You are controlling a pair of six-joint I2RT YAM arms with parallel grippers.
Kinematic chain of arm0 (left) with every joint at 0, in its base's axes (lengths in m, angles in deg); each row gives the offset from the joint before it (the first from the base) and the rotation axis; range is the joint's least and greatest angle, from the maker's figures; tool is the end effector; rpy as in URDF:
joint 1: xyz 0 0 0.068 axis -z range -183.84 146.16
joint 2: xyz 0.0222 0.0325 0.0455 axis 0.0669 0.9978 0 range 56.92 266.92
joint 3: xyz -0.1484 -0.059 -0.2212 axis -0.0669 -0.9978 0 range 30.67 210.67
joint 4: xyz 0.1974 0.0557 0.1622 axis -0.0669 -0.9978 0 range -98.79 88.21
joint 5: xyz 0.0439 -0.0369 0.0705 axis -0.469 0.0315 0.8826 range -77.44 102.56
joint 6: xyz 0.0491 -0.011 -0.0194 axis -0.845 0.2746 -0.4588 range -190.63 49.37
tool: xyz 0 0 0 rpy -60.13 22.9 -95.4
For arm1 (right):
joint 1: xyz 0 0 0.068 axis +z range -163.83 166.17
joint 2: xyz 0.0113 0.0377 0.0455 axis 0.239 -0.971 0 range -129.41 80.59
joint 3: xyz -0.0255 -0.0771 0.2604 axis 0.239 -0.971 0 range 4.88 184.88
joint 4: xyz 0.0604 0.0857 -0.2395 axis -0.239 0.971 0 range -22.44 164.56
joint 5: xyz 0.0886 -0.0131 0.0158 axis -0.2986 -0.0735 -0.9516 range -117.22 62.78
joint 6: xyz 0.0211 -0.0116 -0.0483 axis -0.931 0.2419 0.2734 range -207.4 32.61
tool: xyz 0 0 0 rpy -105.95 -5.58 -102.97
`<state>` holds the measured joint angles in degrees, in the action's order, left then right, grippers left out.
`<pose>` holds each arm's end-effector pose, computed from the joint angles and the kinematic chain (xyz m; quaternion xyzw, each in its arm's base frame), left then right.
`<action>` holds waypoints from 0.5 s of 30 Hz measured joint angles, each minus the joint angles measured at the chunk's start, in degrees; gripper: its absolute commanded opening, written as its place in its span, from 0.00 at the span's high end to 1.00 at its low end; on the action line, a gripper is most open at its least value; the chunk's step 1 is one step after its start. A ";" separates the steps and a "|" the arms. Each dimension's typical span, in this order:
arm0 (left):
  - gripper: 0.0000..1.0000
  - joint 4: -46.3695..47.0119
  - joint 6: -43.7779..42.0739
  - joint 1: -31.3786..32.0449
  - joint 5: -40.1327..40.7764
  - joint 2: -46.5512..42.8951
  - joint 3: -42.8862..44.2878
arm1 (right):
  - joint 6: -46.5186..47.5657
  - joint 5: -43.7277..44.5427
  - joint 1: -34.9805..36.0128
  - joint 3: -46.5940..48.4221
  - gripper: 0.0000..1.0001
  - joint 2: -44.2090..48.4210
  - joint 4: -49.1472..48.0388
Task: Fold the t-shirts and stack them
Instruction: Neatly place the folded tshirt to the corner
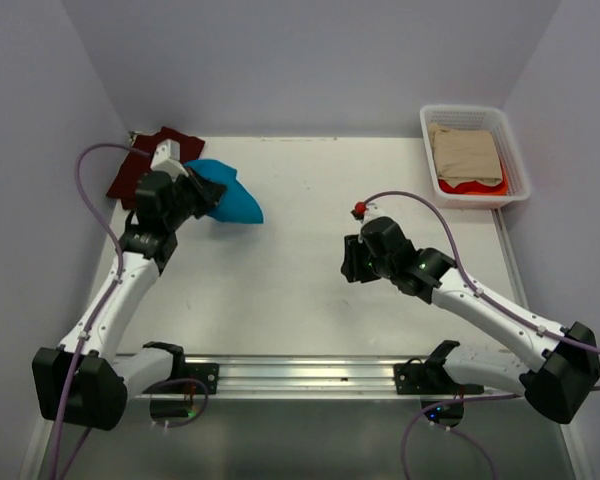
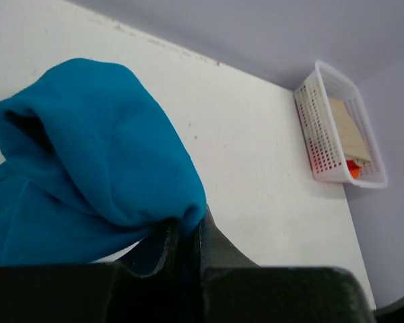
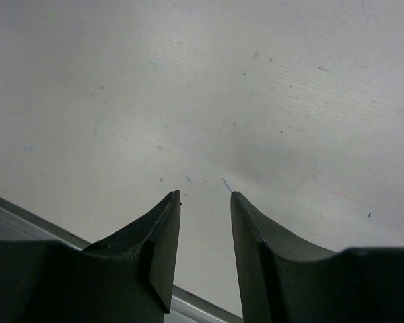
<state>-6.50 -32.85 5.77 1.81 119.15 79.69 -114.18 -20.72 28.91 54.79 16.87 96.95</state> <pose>0.2483 -0.0487 0.3160 -0.1425 0.7943 -0.3047 0.5060 0.1754 0.1566 0.2750 -0.1049 0.9105 0.1834 0.3555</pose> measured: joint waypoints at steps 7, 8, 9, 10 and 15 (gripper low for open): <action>1.00 2.99 -2.10 -7.02 -1.18 11.34 16.50 | -0.70 0.07 0.00 -3.39 0.62 3.50 3.28; 1.00 3.91 -2.21 -8.48 -1.99 13.29 18.27 | -0.83 0.09 0.00 -3.56 0.62 4.09 4.04; 1.00 4.61 -2.27 -10.23 -2.91 15.45 20.02 | -0.94 0.13 0.00 -3.65 0.62 4.59 4.63; 1.00 5.09 -2.25 -11.93 -3.98 18.03 21.99 | -1.05 0.24 0.00 -3.69 0.63 4.94 5.14; 1.00 8.13 -1.27 -19.52 -9.35 32.48 31.12 | -2.08 1.27 0.00 -3.76 0.64 7.02 8.59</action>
<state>1.63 -34.12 -13.75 -7.54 151.63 110.81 -116.26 -19.45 28.91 51.03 23.88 105.54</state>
